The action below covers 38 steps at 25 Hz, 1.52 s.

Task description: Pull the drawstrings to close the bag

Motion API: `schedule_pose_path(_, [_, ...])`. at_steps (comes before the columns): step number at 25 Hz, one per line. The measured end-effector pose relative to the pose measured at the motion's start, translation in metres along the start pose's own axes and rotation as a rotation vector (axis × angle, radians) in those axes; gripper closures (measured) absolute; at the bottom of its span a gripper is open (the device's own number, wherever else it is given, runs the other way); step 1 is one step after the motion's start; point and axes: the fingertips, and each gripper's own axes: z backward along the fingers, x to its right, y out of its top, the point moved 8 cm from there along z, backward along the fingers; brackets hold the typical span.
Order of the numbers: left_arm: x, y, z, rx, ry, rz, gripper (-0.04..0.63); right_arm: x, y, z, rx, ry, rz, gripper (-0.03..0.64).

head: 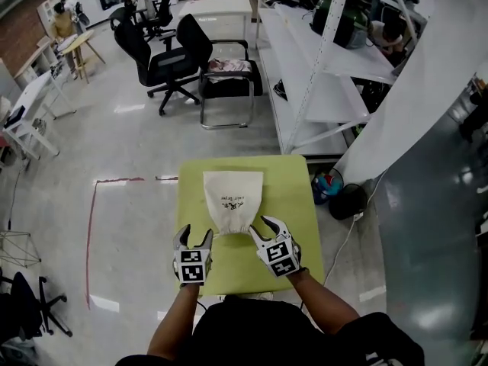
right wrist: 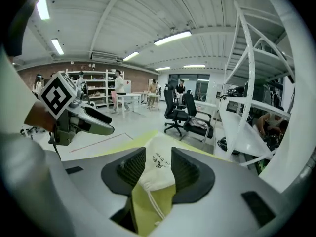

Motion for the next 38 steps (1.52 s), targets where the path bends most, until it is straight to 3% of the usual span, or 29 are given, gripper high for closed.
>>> schedule_pose_path(3, [-0.002,0.024,0.012,0.109,0.057,-0.015,0.392,0.001,0.024,0.005,0.070,-0.023,0.018,0.505])
schedule_pose_path(7, [-0.003,0.049,0.029,0.189,0.088,-0.019,0.536,0.004,0.054,0.014,0.171,-0.082,0.023,0.606])
schedule_pose_path(9, [-0.002,0.060,0.038,0.232,0.084,-0.001,0.589,0.008,0.067,0.023,0.218,-0.102,0.030,0.611])
schedule_pose_path(15, [-0.007,0.088,0.064,0.352,0.066,0.027,0.589,0.011,0.101,0.046,0.366,-0.161,0.008,0.612])
schedule_pose_path(21, [-0.015,0.105,0.087,0.480,0.120,0.022,0.589,0.008,0.127,0.057,0.453,-0.176,-0.007,0.612])
schedule_pose_path(31, [-0.014,0.116,0.094,0.504,0.097,0.007,0.589,0.008,0.143,0.068,0.517,-0.199,-0.005,0.612])
schedule_pose_path(38, [-0.014,0.115,0.095,0.494,0.088,0.003,0.589,0.006,0.140,0.059,0.522,-0.148,-0.080,0.612])
